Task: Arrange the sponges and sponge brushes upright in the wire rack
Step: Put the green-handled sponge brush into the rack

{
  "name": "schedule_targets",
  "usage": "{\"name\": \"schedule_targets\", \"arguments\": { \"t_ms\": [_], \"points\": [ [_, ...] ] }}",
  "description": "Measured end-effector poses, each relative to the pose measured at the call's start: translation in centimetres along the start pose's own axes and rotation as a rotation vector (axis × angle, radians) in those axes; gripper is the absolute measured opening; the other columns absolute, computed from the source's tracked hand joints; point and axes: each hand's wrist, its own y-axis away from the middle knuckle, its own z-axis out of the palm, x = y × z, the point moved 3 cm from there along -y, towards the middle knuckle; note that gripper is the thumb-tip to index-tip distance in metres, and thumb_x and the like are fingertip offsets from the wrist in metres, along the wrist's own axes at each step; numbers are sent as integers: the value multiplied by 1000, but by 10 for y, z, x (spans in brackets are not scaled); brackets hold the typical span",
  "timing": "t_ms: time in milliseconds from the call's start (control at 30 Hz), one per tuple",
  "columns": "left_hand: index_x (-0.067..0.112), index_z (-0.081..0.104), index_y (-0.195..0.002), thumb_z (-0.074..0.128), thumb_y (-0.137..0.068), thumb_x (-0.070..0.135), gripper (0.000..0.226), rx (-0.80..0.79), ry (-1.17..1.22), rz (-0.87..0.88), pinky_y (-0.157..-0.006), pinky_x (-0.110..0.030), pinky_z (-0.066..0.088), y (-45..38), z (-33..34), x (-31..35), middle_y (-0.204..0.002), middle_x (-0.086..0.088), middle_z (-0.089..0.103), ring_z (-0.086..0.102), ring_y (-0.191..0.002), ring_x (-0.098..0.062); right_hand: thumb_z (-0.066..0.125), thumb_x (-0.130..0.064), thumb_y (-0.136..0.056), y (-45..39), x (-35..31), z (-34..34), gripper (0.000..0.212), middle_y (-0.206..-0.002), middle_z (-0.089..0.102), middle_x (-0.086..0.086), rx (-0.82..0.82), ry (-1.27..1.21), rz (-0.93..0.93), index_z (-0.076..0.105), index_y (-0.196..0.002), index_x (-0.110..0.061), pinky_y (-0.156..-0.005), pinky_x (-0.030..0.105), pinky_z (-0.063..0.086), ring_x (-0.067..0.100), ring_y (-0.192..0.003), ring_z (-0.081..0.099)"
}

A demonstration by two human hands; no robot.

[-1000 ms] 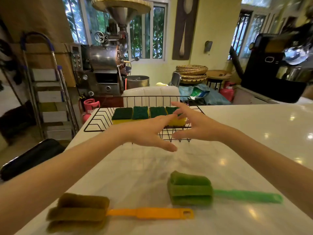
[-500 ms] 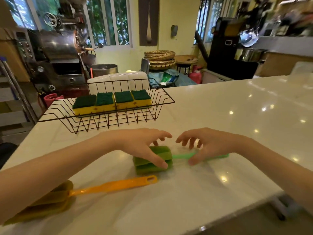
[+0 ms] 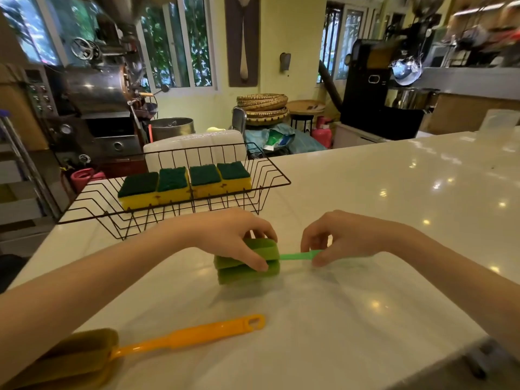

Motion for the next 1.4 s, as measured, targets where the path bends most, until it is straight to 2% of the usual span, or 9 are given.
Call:
{"name": "schedule_targets", "arguments": {
  "t_ms": [100, 267, 467, 600, 767, 867, 1033, 1200, 1400],
  "points": [
    [31, 44, -125, 60, -79, 41, 49, 75, 13, -12, -77, -15, 40, 4, -14, -7, -123, 6, 52, 46, -103, -8, 72, -21, -73, -10, -7, -16, 25, -68, 59, -12, 32, 21, -16, 58, -71, -41, -65, 18, 44, 6, -66, 55],
    [32, 46, -123, 62, -79, 37, 48, 229, 35, -27, -74, -12, 40, 21, -47, -25, -113, 9, 50, 48, -102, -9, 69, -23, -78, -37, -27, -44, 13, -81, 65, 0, 103, 82, -79, 63, -88, -30, -72, 28, 48, 15, -75, 58],
    [31, 51, -118, 67, -76, 31, 45, 443, 68, -22, -77, -14, 45, 41, -71, -60, -105, 11, 54, 52, -95, -7, 66, -28, -81, -78, -47, -62, 20, -85, 65, 3, 247, 163, -136, 65, -99, -21, -62, 22, 41, 18, -75, 57],
    [31, 51, -119, 68, -76, 27, 46, 572, 50, -69, -86, -20, 45, 51, -81, -92, -107, 13, 53, 52, -99, -7, 61, -25, -84, -111, -60, -66, 24, -97, 68, 0, 302, 138, -180, 65, -107, -24, -76, 32, 54, 16, -85, 62],
    [27, 50, -123, 66, -77, 23, 49, 640, -39, -158, -90, -27, 47, 57, -86, -129, -116, 5, 57, 52, -101, -9, 58, -21, -86, -153, -78, -61, 29, -107, 69, -1, 336, 174, -221, 63, -115, -23, -83, 36, 55, 17, -92, 64],
    [27, 48, -125, 64, -79, 24, 50, 650, -138, -229, -88, -24, 42, 57, -84, -151, -115, 3, 58, 47, -95, -7, 58, -17, -86, -178, -87, -52, 24, -97, 63, -3, 322, 210, -244, 59, -110, -19, -78, 27, 50, 14, -88, 59],
    [28, 47, -120, 68, -75, 30, 50, 527, -139, -346, -84, -28, 47, 53, -71, -190, -115, 3, 59, 52, -95, -13, 54, -15, -88, -212, -95, -35, 11, -86, 59, -4, 198, 281, -270, 64, -90, -18, -74, 28, 48, 17, -83, 57],
    [22, 47, -109, 72, -71, 27, 46, 413, -209, -377, -78, -25, 42, 41, -58, -207, -111, 2, 57, 46, -90, -12, 54, -11, -88, -233, -101, -18, 18, -108, 67, 4, 98, 304, -203, 69, -98, -16, -85, 32, 51, 21, -96, 61],
    [21, 49, -109, 72, -71, 25, 45, 376, -227, -385, -76, -24, 38, 30, -57, -212, -105, 3, 50, 42, -90, -12, 51, -12, -90, -244, -98, -4, 25, -115, 65, 11, -13, 296, -129, 63, -112, -8, -88, 32, 46, 26, -104, 59]
  ]
}}
